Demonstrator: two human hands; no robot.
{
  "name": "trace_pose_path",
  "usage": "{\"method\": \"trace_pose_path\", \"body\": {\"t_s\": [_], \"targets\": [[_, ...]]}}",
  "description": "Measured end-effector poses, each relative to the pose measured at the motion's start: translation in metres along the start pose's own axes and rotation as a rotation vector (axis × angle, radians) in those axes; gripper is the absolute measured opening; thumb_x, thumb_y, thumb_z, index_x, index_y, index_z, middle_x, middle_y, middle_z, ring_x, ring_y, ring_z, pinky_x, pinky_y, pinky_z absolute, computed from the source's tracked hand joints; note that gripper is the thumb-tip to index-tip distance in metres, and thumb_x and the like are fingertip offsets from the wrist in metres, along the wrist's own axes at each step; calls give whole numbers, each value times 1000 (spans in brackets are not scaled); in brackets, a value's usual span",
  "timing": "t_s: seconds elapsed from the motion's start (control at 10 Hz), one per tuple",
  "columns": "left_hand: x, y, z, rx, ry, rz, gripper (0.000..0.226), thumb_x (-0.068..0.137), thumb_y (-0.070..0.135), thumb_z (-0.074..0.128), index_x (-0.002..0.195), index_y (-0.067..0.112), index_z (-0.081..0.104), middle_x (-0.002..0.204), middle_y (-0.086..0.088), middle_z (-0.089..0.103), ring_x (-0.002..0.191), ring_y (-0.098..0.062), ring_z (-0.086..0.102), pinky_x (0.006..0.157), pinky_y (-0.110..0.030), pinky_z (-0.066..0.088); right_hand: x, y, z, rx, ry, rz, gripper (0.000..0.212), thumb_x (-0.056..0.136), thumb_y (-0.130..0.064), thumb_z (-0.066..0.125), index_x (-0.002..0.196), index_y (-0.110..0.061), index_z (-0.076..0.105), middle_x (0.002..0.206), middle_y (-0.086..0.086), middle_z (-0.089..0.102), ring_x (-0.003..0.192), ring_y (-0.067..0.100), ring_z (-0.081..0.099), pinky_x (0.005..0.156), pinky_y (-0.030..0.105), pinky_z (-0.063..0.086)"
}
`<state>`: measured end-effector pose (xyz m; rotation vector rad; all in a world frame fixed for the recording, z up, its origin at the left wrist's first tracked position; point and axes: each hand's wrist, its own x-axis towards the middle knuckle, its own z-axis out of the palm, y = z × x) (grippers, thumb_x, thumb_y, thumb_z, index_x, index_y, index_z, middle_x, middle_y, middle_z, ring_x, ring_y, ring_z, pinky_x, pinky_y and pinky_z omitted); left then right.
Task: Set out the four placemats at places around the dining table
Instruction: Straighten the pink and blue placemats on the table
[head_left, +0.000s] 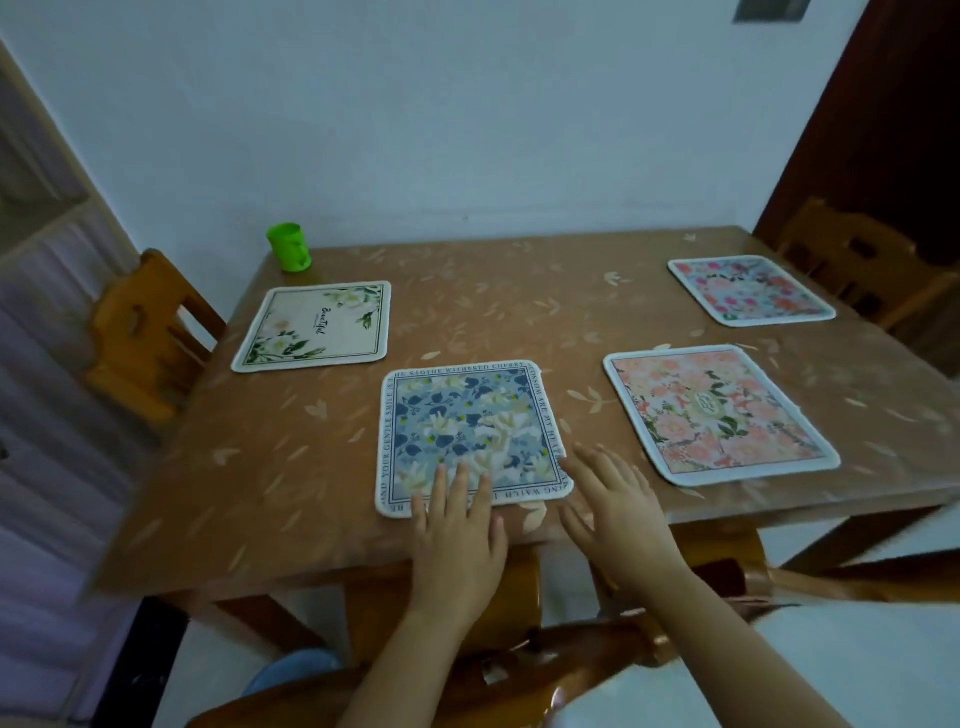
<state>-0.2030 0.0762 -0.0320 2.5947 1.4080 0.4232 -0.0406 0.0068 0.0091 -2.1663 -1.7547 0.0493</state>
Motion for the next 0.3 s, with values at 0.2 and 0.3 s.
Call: {"method": "trace_pose_path", "body": {"t_s": [0.2, 0.3], "targets": [[-44, 22, -20, -52, 79, 25, 50, 90, 32, 47, 136, 18, 37, 147, -8, 33, 137, -28, 19, 110, -51, 12, -46, -18, -23, 27, 55, -7, 44, 86, -30, 56, 127, -18, 48, 136, 6, 48, 132, 26, 35, 105, 47, 33], [-65, 30, -27, -64, 100, -7, 50, 88, 30, 50, 135, 17, 38, 145, -8, 35, 136, -27, 23, 109, -51, 15, -66, -21, -32, 53, 71, -11, 44, 86, -30, 56, 127, -17, 47, 136, 6, 48, 131, 26, 36, 104, 47, 33]]}}
